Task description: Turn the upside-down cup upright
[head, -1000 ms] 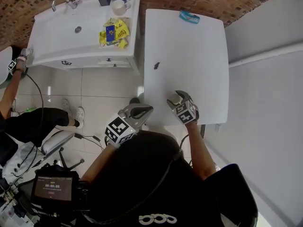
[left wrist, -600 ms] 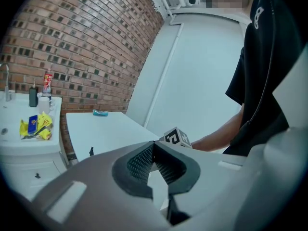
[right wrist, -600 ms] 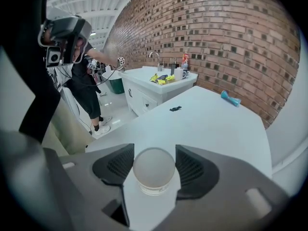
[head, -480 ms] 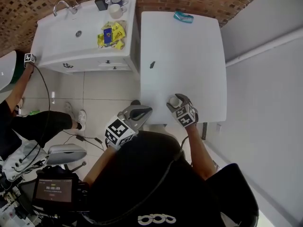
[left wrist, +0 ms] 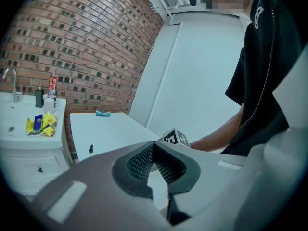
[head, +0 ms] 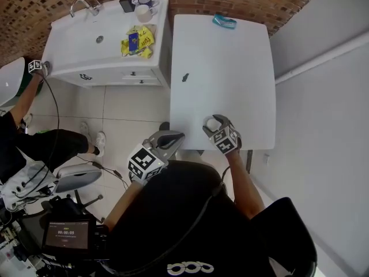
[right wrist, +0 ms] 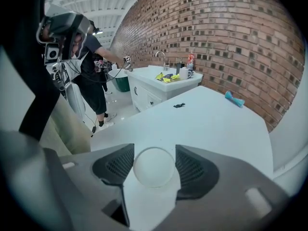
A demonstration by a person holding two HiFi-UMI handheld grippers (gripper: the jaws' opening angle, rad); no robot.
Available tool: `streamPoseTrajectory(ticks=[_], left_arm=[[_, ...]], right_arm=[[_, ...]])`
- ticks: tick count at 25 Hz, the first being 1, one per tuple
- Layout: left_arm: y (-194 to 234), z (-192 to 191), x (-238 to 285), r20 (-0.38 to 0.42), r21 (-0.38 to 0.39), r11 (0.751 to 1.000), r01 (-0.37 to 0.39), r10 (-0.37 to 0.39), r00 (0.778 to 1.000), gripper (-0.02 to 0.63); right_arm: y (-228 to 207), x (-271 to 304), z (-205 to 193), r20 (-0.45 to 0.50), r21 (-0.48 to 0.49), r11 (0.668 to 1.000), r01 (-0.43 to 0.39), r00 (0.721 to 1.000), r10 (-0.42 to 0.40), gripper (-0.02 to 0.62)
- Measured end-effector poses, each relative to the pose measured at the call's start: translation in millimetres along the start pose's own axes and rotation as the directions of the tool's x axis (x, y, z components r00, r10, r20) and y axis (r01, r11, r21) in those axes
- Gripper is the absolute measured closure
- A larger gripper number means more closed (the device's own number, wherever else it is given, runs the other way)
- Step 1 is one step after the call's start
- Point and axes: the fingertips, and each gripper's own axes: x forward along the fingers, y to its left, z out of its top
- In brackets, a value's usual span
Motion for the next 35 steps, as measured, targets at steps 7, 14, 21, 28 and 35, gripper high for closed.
streamPoseTrajectory(ticks=[7, 14, 21, 28, 35], left_arm=[[-10, -5, -1, 0.017, -0.011, 0.999, -0.046, 0.046, 0.999, 0.591], [-30, -12, 1, 0.025, -0.030, 0.996, -0.083, 0.084, 0.996, 0.591], [-69, -42, -1, -0.034, -0.066, 0.992, -0.106, 0.104, 0.994, 0.591], [-100, -44, -22, -0.077, -0.073, 0.992, -0.101, 0.096, 0.992, 0.591], [-97, -59, -40, -0.072, 0.002, 0.998, -0.056, 0.056, 0.996, 0.591]], right_arm=[[3, 2, -2, 0.003, -0.039, 0.999, -0.027, 1.000, 0.027, 0.339], [3, 4, -1, 0.002, -0.070, 0.997, -0.046, 0.999, 0.046, 0.339], [2, 8, 6, 0.065, -0.098, 0.994, -0.044, 0.997, 0.051, 0.339], [-1, -38, 12, 0.126, -0.013, 1.000, 0.009, 0.992, -0.007, 0.334], [16, -61, -1, 0.197, 0.083, 0.994, 0.076, 0.976, -0.092, 0.334]])
